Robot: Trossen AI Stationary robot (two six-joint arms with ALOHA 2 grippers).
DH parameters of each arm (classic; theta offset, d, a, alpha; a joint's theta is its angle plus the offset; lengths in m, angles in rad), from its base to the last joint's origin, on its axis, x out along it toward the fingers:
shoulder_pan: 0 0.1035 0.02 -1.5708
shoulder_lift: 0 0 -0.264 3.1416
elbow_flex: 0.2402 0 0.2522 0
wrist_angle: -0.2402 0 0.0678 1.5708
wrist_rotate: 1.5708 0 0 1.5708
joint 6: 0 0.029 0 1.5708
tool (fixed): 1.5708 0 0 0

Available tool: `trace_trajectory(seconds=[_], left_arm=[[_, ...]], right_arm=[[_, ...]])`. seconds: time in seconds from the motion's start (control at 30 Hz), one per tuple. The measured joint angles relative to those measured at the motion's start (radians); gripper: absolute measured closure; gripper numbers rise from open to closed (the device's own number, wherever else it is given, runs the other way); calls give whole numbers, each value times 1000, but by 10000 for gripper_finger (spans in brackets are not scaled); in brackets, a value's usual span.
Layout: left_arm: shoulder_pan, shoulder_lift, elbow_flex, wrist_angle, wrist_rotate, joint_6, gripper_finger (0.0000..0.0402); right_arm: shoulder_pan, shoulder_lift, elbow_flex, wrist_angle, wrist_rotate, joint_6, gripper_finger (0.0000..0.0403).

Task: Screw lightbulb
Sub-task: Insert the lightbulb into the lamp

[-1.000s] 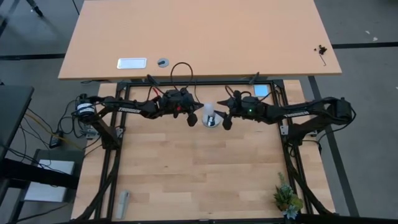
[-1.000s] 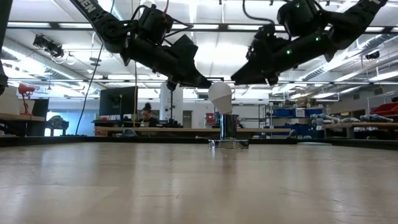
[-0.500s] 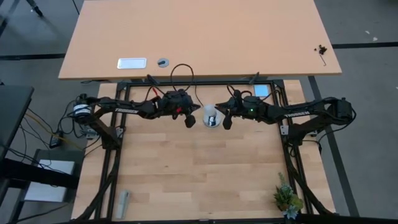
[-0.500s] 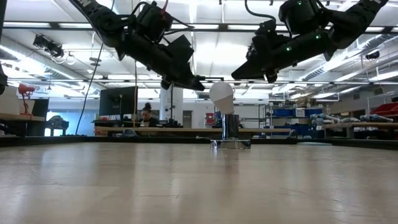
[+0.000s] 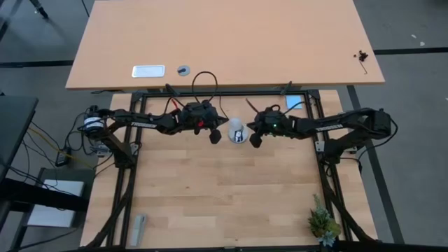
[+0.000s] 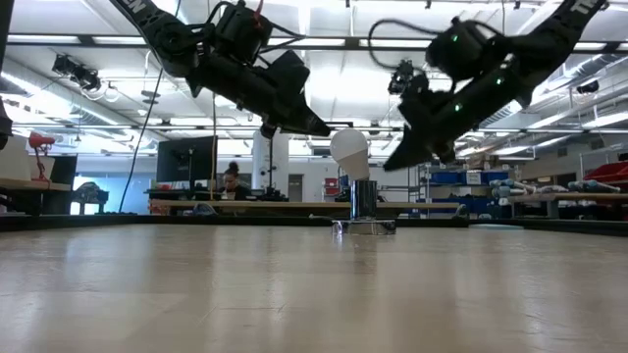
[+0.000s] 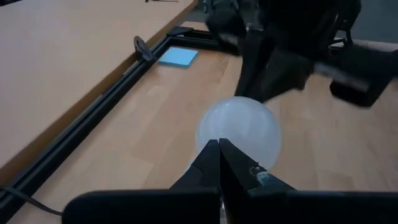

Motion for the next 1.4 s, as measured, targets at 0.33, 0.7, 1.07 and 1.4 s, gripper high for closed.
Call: trace_trajectory(seconds=[0.33, 0.7, 1.07, 1.4], left_arm=[[0, 0, 0, -23, 0, -12, 401], [0, 10, 0, -22, 0, -19, 401], [5, 10, 0, 14, -1, -19, 401], [31, -75, 0, -110, -92, 34, 401]], right_arm=[[-2, 179, 0, 127, -56, 75, 380], [-3, 247, 19, 209, -98, 80, 382], [-1, 246, 19, 239, -113, 79, 382], [4, 246, 19, 238, -135, 93, 383]])
